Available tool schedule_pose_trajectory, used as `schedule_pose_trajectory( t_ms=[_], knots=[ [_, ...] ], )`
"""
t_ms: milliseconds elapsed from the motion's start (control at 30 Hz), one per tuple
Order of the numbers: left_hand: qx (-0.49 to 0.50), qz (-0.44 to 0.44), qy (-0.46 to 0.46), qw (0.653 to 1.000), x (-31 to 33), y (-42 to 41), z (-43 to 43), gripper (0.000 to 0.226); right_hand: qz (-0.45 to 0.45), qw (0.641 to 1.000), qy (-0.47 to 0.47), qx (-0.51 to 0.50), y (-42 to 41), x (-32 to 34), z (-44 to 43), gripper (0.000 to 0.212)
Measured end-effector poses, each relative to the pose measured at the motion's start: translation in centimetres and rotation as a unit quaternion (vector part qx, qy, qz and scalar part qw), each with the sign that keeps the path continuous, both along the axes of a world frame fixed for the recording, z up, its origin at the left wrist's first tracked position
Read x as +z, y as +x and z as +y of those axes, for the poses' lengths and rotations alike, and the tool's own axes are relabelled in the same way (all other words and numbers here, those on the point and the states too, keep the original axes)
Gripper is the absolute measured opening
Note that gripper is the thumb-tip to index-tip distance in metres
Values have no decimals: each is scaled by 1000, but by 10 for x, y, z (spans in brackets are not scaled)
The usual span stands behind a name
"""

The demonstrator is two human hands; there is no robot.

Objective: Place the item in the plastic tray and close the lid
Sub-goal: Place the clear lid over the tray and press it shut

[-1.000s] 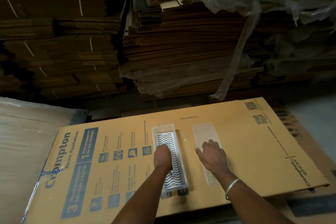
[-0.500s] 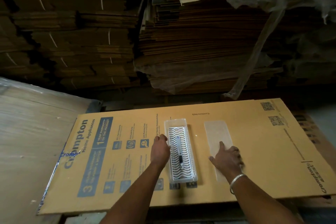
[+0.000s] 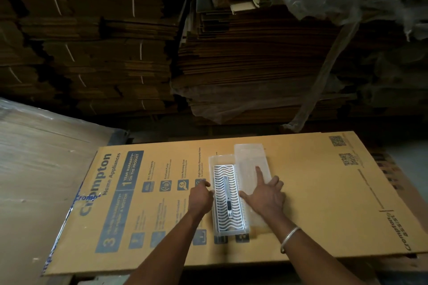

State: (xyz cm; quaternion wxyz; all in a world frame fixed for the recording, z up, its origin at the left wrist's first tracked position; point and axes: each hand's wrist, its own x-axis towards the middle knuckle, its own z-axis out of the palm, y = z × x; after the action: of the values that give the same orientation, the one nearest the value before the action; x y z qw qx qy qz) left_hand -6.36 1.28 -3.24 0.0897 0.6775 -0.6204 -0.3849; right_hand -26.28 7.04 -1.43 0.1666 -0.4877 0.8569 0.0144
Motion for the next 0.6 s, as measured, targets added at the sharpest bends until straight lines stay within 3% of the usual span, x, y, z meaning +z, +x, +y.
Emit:
schedule_pose_trajectory(
  t_ms=[333, 600],
  knots=[
    [69, 116, 70, 988, -1, 19, 0, 30, -16, 999, -11, 50, 85, -6, -5, 110],
    [62, 171, 211, 960, 10, 26, 16, 79, -8, 999, 2, 35, 94, -15, -2, 111]
  ],
)
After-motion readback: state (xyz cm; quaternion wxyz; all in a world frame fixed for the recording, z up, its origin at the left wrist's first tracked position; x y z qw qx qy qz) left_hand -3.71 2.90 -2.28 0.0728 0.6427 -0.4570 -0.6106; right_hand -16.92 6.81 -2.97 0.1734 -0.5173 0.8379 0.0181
